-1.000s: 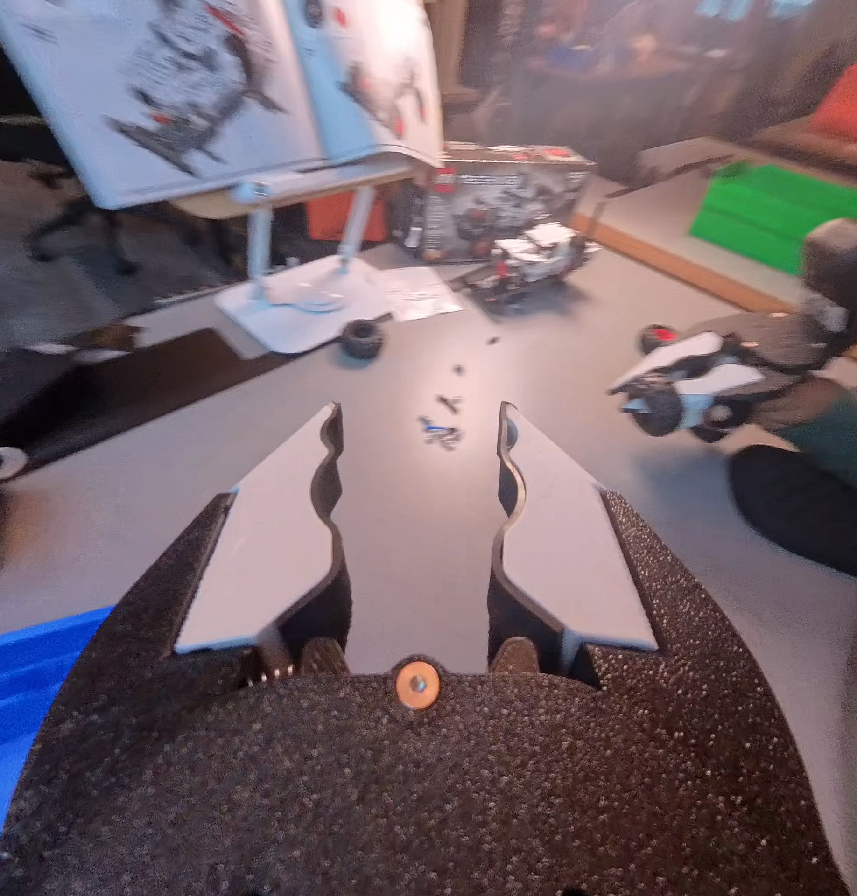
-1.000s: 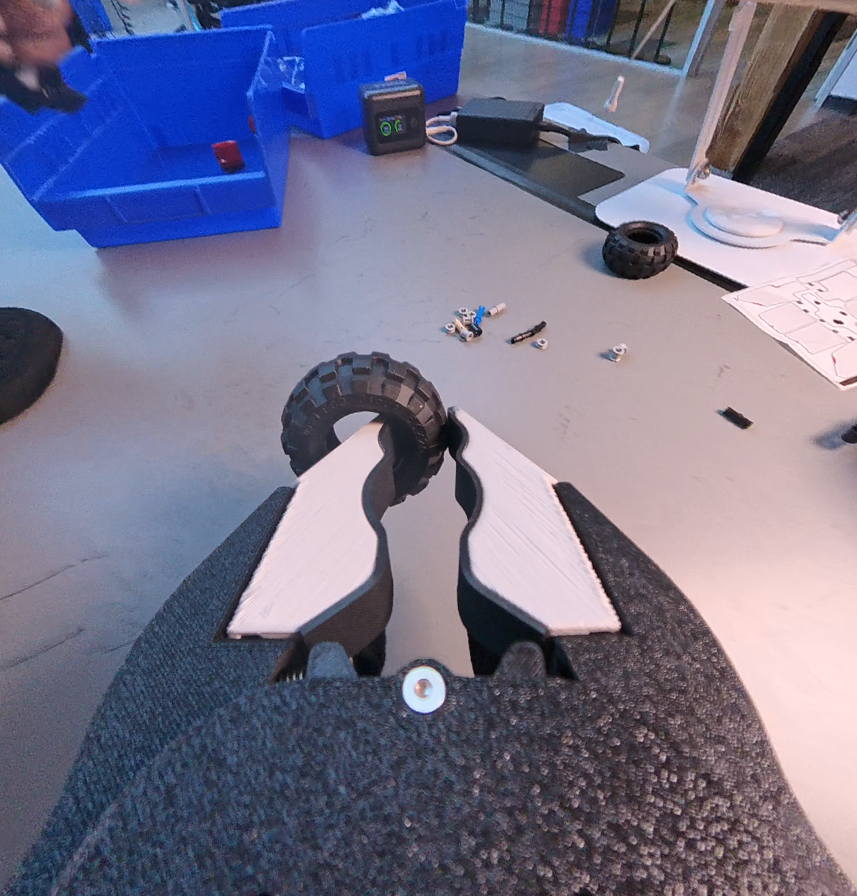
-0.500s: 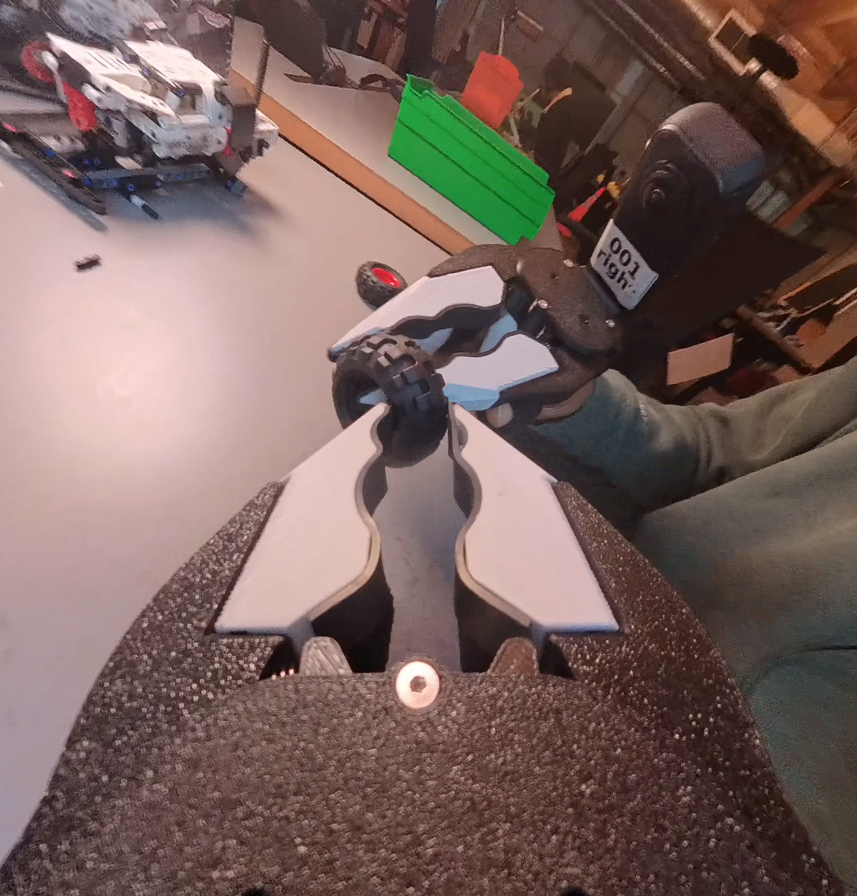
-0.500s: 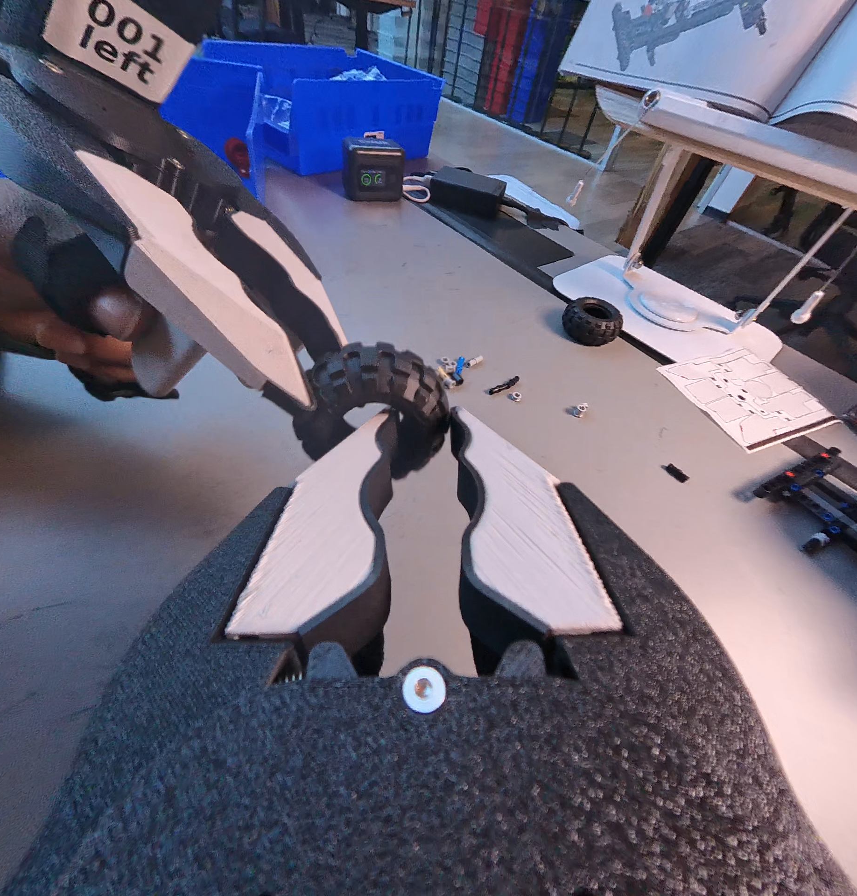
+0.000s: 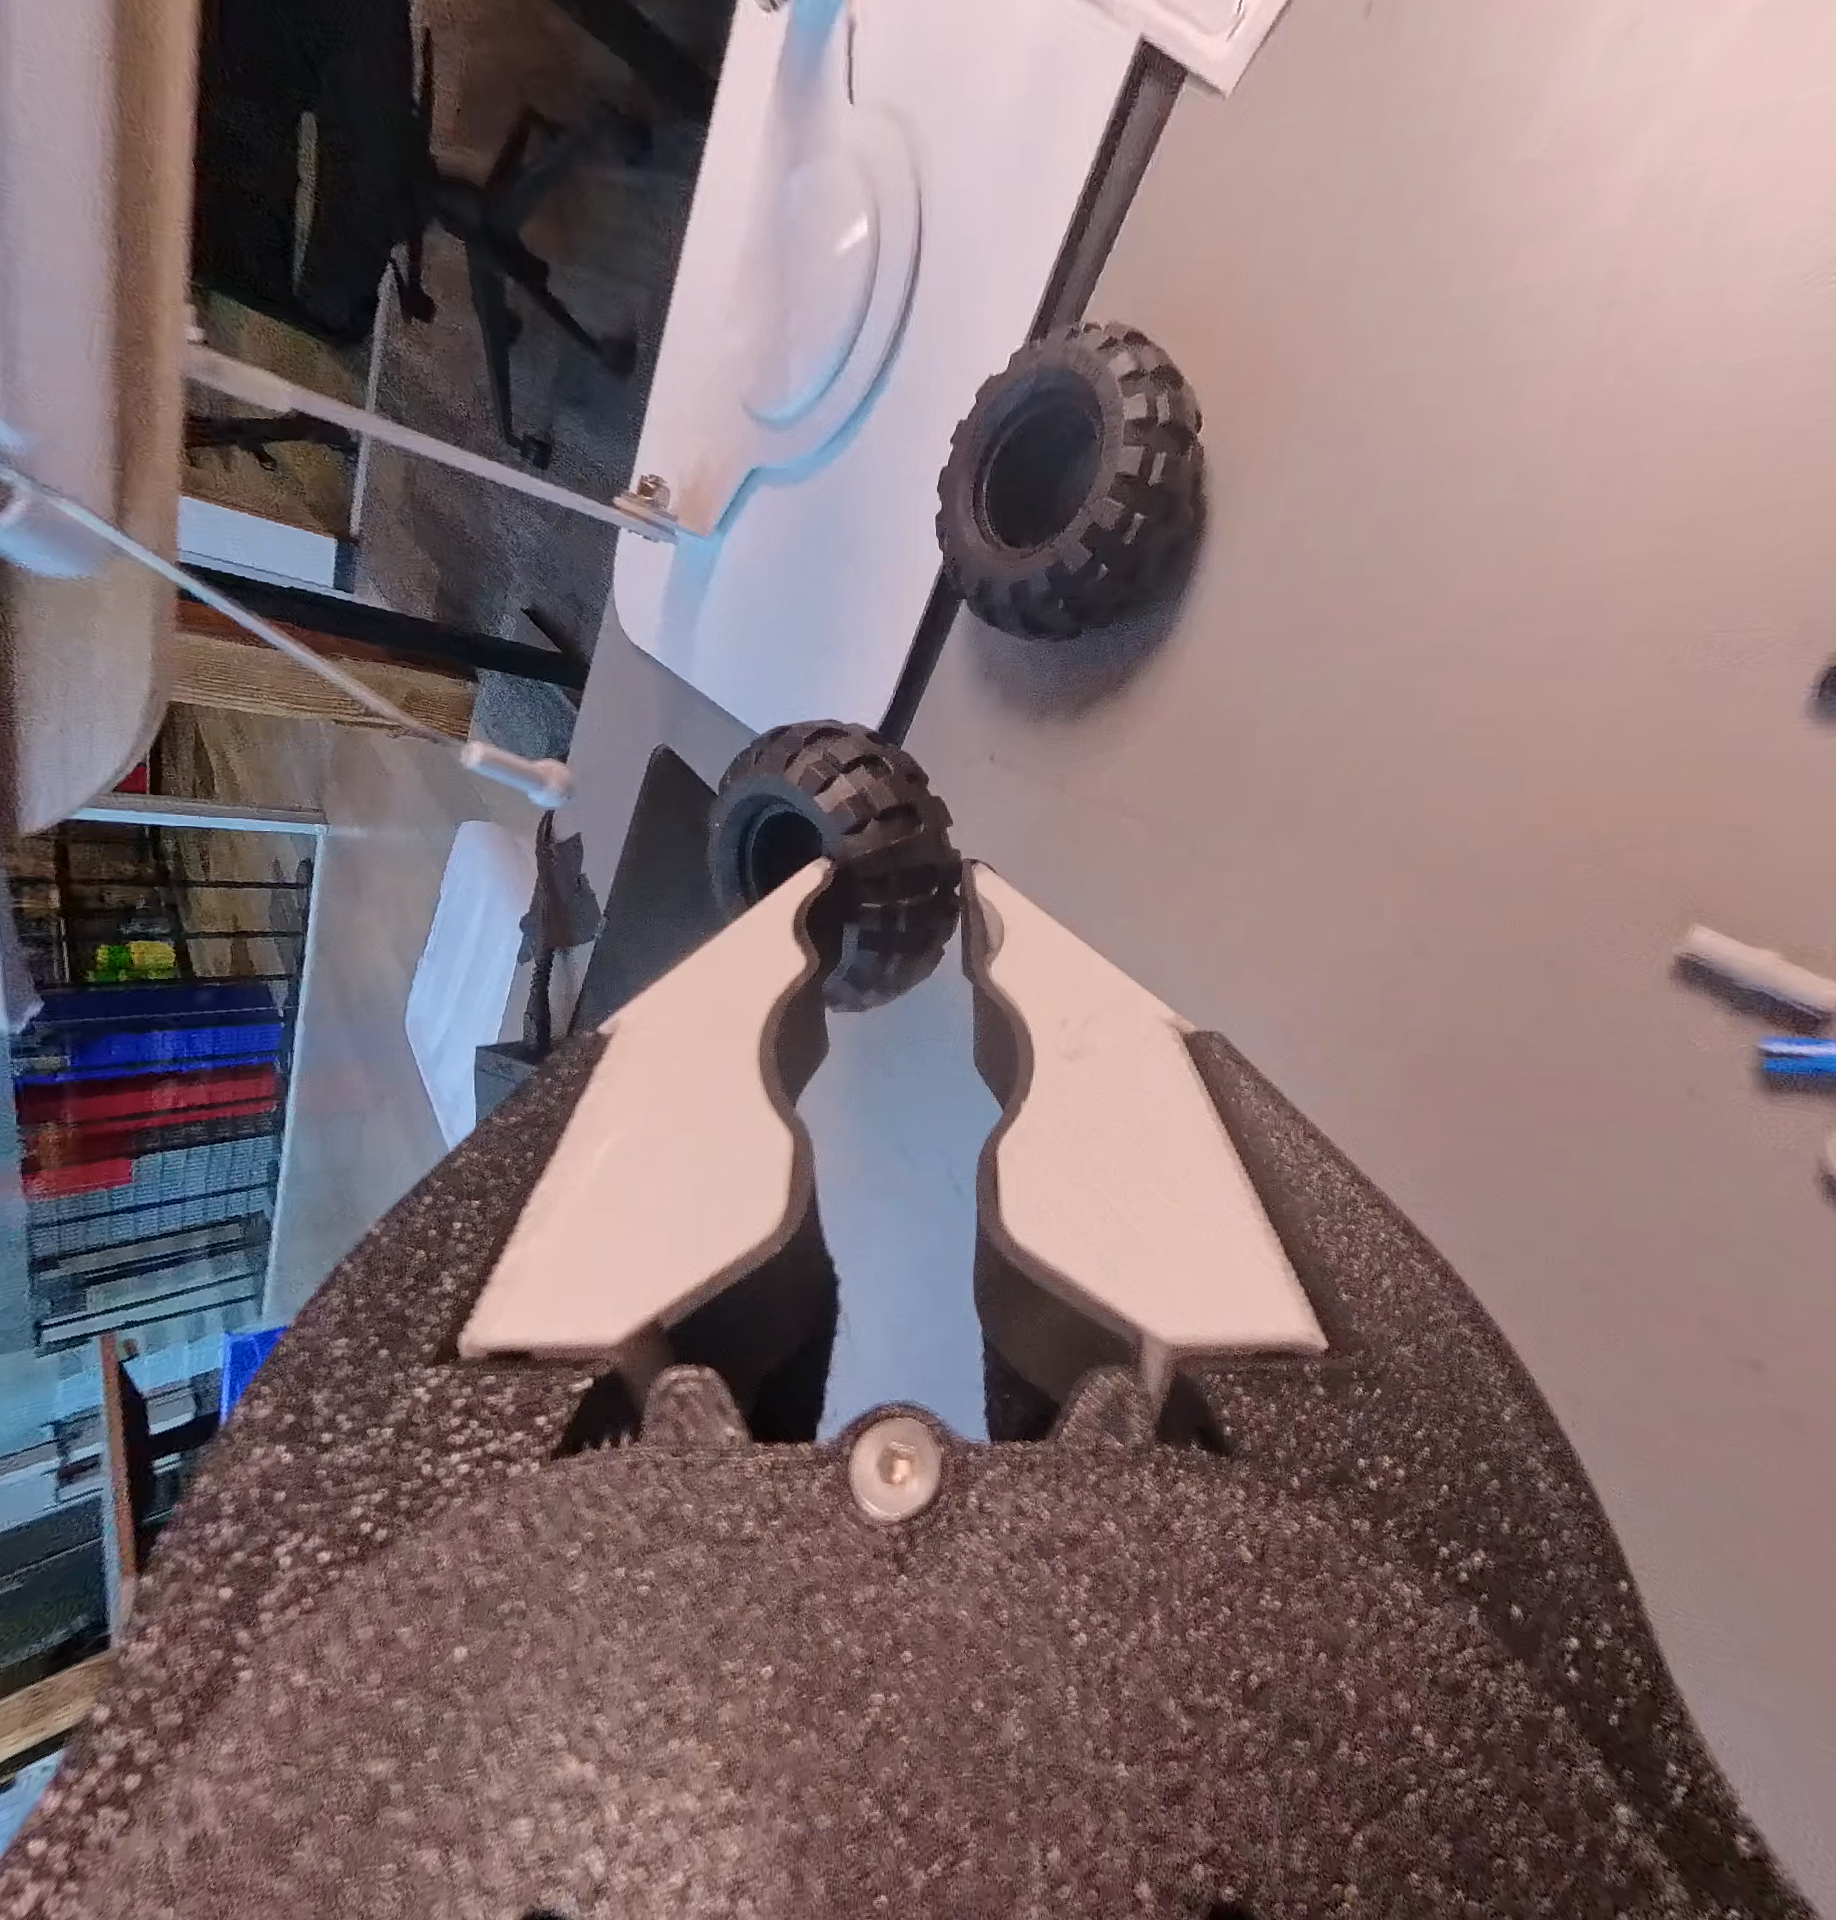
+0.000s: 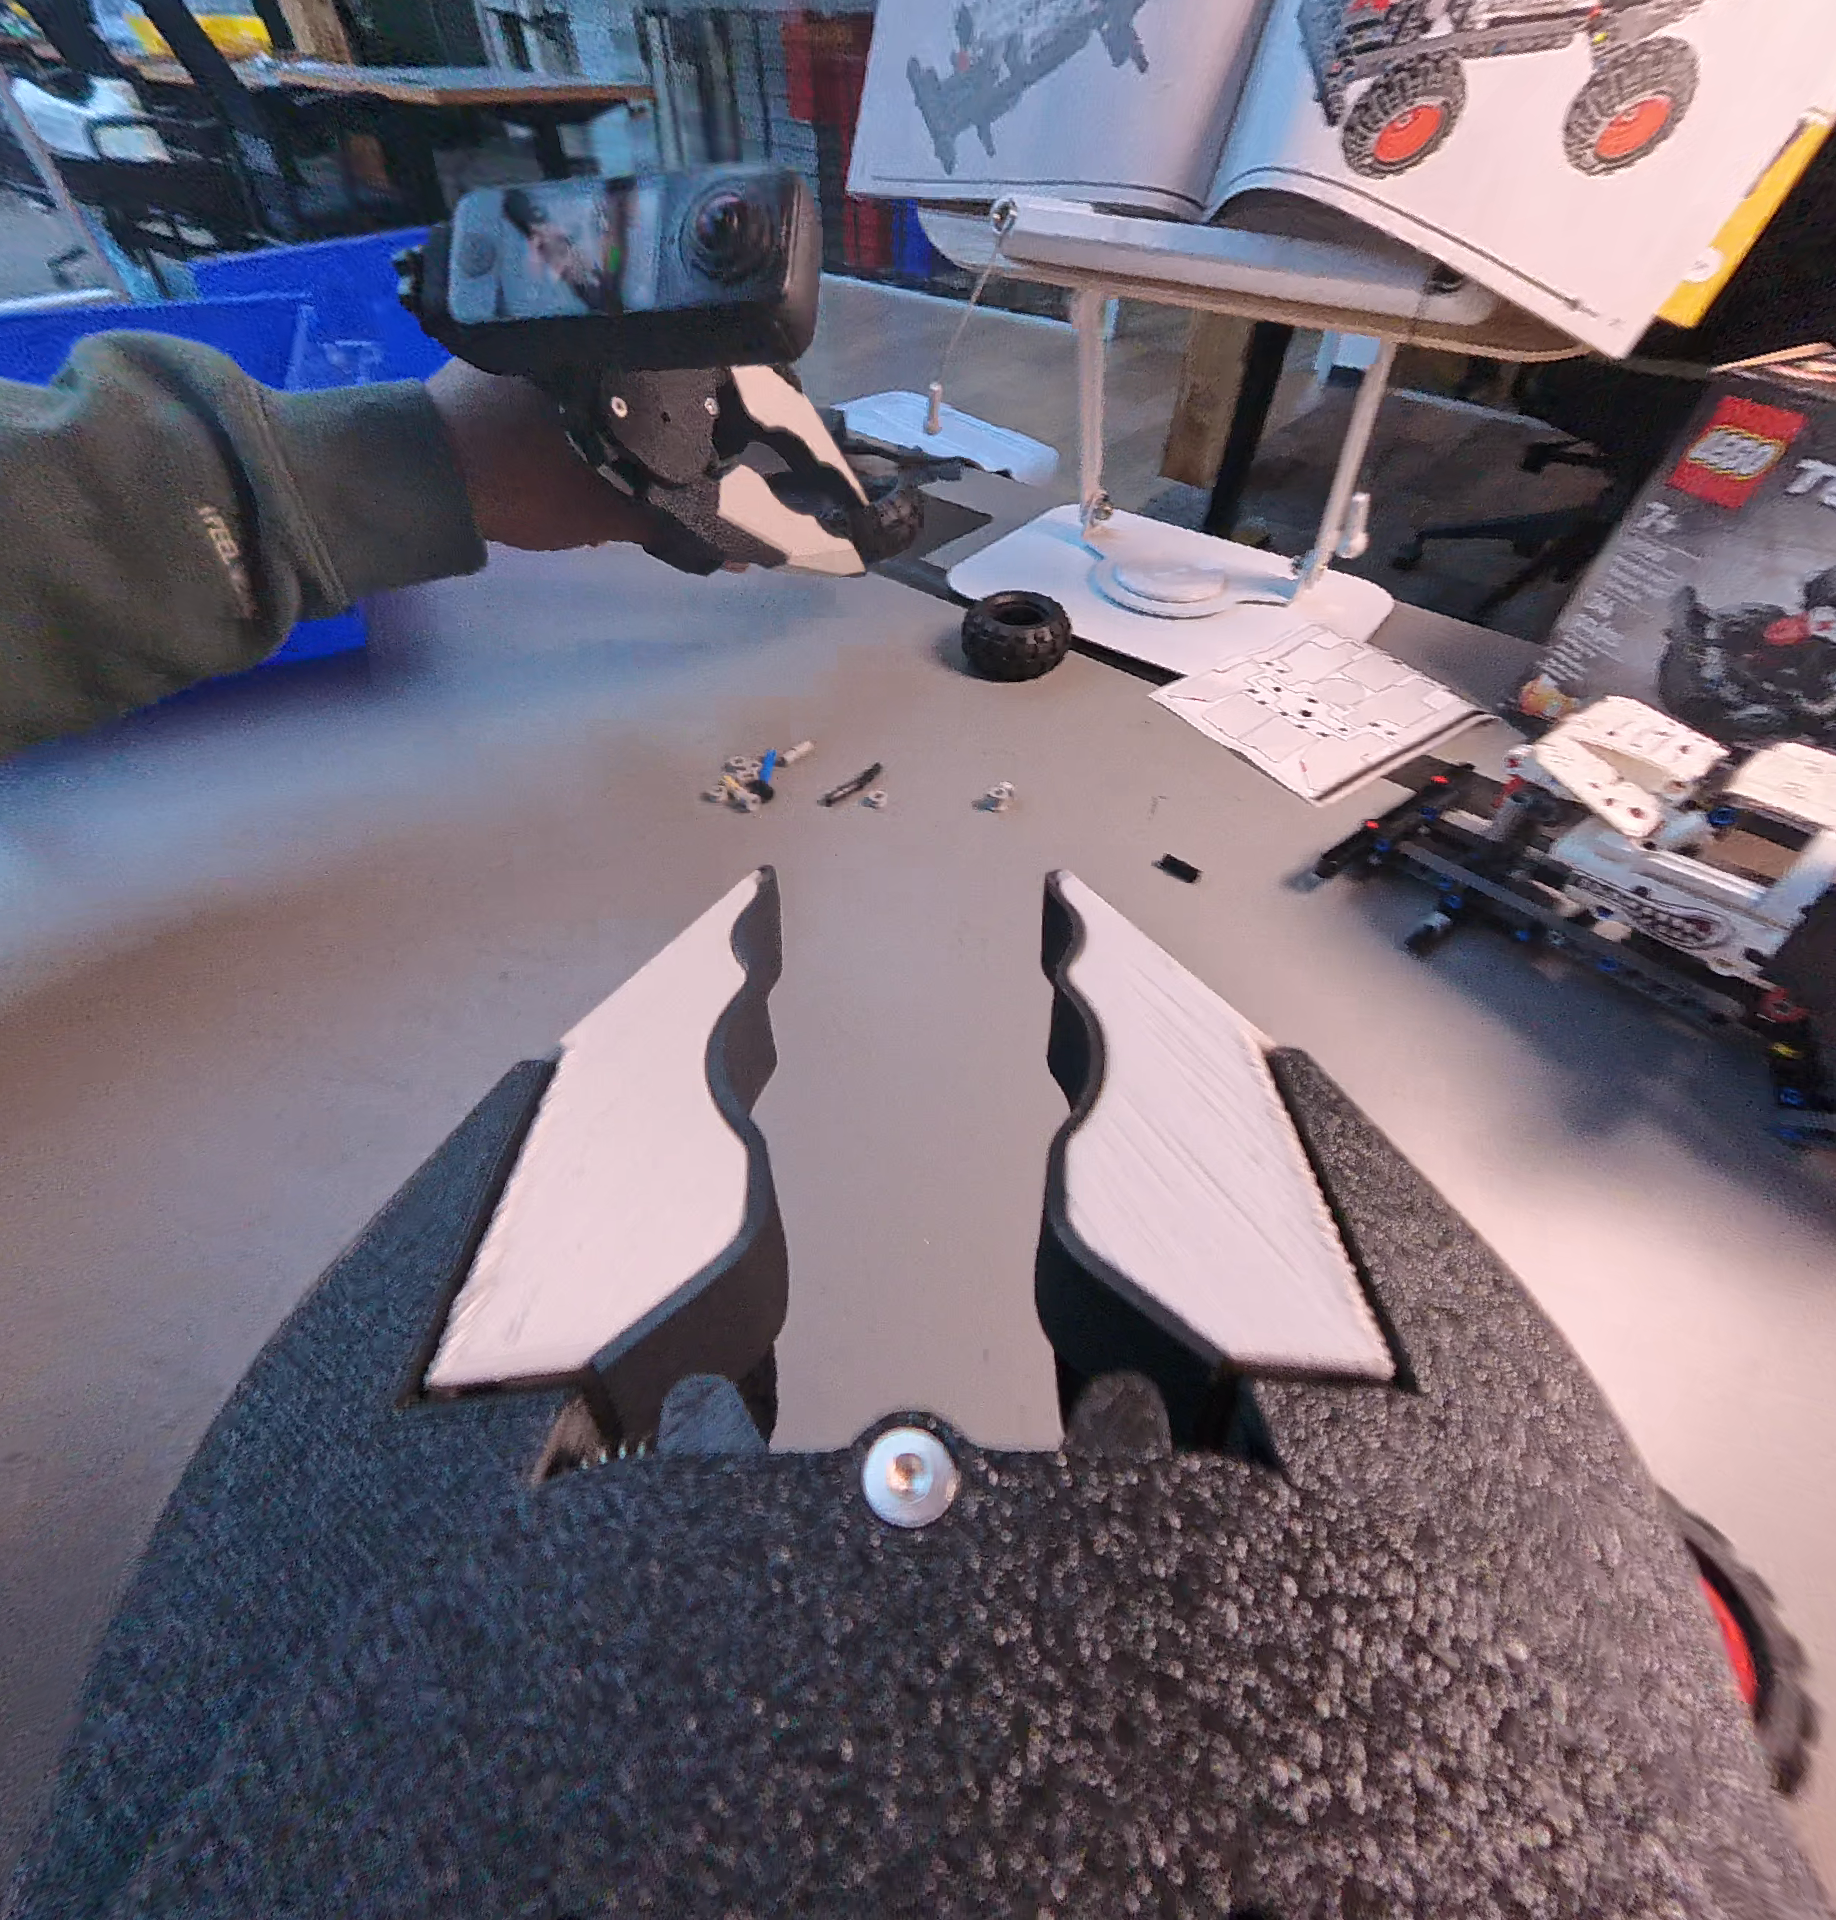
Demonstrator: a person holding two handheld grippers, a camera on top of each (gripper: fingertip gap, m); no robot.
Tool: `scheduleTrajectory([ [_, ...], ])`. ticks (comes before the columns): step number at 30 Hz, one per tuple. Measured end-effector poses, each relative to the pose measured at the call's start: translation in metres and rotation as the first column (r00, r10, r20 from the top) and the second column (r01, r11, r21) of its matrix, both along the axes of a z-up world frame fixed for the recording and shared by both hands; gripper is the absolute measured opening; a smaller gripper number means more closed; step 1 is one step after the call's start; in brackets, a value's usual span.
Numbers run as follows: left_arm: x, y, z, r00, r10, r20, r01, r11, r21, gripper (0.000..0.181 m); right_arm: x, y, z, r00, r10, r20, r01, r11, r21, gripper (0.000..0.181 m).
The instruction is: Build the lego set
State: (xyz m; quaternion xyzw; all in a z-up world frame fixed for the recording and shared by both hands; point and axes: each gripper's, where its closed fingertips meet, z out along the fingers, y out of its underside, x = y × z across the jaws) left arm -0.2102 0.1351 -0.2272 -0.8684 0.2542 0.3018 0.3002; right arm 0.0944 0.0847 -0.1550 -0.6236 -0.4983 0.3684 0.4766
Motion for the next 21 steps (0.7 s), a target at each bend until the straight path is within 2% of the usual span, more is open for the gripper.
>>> scheduleTrajectory([
  [3,-0.013,0.017,-0.02,0.999,-0.018,-0.04,0.015,0.996,-0.09,0.02,0.037,0.024,0.001,0.994,-0.104,0.024,0.104,0.994,0.015,0.048],
  [6,-0.014,0.023,-0.026,0.999,-0.037,-0.028,0.034,0.994,-0.106,0.021,0.079,0.045,-0.003,0.982,-0.187,0.03,0.187,0.982,-0.013,0.045],
  [9,-0.01,0.019,-0.026,0.996,-0.009,0.09,0.016,0.997,-0.076,0.034,0.117,0.062,-0.013,0.963,-0.262,0.06,0.264,0.964,-0.033,0.045],
  [12,0.006,0.009,-0.008,0.95,0.007,0.312,-0.015,1.0,0.024,0.043,0.144,0.075,-0.029,0.942,-0.309,0.131,0.315,0.949,-0.027,0.048],
  [14,0.034,-0.004,0.014,0.871,-0.057,0.488,-0.004,0.992,0.124,0.046,0.156,0.082,-0.039,0.929,-0.324,0.181,0.333,0.943,-0.023,0.053],
  [16,0.067,-0.025,0.038,0.765,-0.159,0.624,0.014,0.973,0.231,0.054,0.16,0.087,-0.05,0.92,-0.315,0.234,0.331,0.943,-0.034,0.06],
  [19,0.118,-0.065,0.066,0.58,-0.313,0.752,0.033,0.931,0.363,0.064,0.156,0.097,-0.066,0.901,-0.296,0.316,0.32,0.947,-0.025,0.068],
  [21,0.149,-0.092,0.072,0.45,-0.361,0.817,0.033,0.921,0.388,0.066,0.148,0.104,-0.079,0.885,-0.272,0.377,0.305,0.952,-0.029,0.074],
])
